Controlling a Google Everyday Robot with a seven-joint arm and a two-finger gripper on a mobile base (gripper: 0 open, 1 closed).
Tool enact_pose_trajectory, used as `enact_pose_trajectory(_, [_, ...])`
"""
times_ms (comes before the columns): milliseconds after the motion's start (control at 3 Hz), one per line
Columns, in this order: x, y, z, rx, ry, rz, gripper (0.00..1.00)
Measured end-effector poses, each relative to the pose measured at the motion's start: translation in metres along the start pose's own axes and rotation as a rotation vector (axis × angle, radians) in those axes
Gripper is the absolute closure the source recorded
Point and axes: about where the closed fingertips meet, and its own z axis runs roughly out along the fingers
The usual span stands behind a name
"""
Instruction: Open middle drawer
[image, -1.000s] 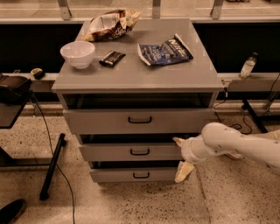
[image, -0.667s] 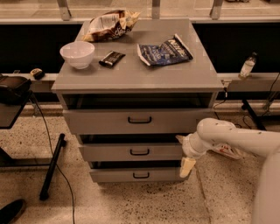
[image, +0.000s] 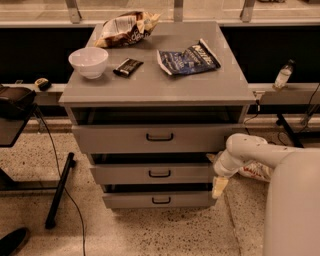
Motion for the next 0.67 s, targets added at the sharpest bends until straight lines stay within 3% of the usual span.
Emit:
enact_pose_trajectory(333, [-0.001,0.011,0.03,-0.066,-0.037,-0.016,0.21])
enact_pose_trajectory(667, [-0.008,0.024,0.034,-0.096,-0.045,-0.03,0.26])
